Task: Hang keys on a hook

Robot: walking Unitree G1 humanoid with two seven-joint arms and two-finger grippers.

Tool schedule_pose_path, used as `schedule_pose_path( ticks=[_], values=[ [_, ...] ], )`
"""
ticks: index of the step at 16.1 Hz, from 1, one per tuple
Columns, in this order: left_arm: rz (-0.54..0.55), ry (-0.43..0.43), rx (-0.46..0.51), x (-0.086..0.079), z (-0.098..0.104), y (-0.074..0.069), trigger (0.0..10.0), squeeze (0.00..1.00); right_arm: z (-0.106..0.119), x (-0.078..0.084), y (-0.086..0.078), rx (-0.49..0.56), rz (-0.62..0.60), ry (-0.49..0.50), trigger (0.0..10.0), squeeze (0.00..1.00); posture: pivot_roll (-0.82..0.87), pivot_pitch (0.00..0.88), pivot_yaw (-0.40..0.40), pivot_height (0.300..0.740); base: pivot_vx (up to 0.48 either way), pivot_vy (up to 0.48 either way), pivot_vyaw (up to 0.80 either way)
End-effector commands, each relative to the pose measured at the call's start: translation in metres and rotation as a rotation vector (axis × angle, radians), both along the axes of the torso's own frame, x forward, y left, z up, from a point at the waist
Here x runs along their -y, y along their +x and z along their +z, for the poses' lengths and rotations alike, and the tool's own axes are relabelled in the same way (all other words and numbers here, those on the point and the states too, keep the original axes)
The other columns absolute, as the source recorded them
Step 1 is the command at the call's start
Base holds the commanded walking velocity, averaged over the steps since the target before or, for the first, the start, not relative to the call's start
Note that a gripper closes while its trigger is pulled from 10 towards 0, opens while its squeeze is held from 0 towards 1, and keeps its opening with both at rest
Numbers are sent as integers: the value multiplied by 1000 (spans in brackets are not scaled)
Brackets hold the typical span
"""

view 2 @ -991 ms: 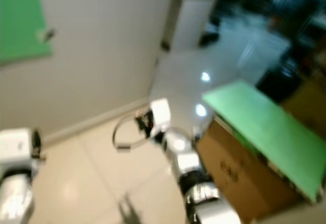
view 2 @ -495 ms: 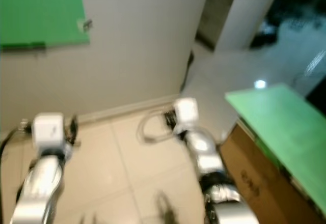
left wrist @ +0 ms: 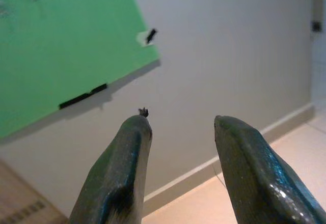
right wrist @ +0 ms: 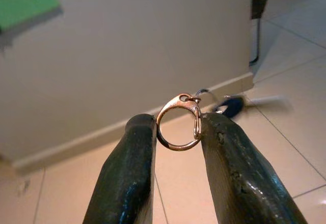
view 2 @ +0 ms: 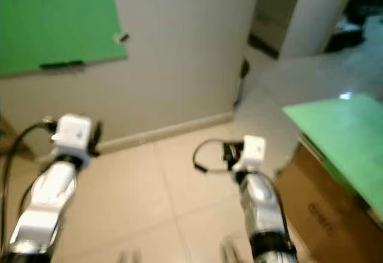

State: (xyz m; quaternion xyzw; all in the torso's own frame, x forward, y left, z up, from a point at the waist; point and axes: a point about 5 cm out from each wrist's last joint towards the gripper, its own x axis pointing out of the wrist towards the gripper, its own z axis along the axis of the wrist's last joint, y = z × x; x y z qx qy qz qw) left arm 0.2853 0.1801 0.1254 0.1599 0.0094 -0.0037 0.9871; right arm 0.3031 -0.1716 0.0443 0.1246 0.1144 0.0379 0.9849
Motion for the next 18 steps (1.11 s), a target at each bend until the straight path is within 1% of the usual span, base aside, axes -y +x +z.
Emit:
schedule_pose_path(
  ticks=[1, 2, 3, 5, 8, 10, 12, 13, 14, 15, 16, 18],
  values=[
    [-33, -101, -19, 6, -2, 4, 10000, 0, 5, 5, 0, 35, -51, 2, 0, 90, -60, 0, 113, 740, 458, 0, 469],
    [-22, -196, -36, 9, -5, 4, 10000, 0, 7, 5, 0, 39, -48, -21, 0, 90, -64, 0, 116, 740, 480, 0, 469],
    [5, -220, -48, 8, -9, 5, 10000, 0, 8, 4, 0, 41, -41, -28, 0, 90, -69, 0, 116, 740, 480, 0, 475],
    [34, -239, -49, 6, -12, 5, 10000, 0, 12, 3, 1, 47, -21, -42, 0, 90, -73, 0, 108, 740, 476, 0, 472],
    [22, -218, -56, 8, -15, 3, 10000, 0, 16, -6, 5, 57, 13, -30, 0, 90, -66, 0, 91, 740, 475, 0, 471],
    [-21, -191, -42, 14, -13, 1, 10000, 0, 16, -12, 6, 55, 26, -12, 0, 90, -57, 0, 83, 740, 480, 0, 469],
    [-39, -176, -40, 17, -13, 0, 10000, 0, 17, -23, 9, 53, 63, -6, 0, 90, -40, 0, 69, 740, 480, 0, 463],
    [-32, -179, -43, 16, -13, 0, 10000, 0, 18, -25, 9, 57, 77, -10, 0, 90, -40, 0, 69, 740, 480, 0, 463],
    [1, -182, -57, 13, -16, 0, 10000, 0, 22, -29, 11, 77, 96, -26, 0, 35, -33, 0, 61, 740, 428, 0, 456],
    [21, -187, -58, 12, -17, 1, 10000, 0, 24, -30, 13, 86, 100, -25, 0, 12, -32, 0, 61, 740, 296, 0, 0],
    [33, -196, -47, 11, -15, 2, 10000, 0, 28, -33, 16, 100, 117, -13, 0, 16, -27, 0, 52, 740, 0, 0, 0],
    [34, -183, -41, 12, -14, 2, 10000, 0, 29, -36, 19, 95, 121, -12, 0, 24, -24, 0, 46, 740, 0, 0, 772]
  ],
)
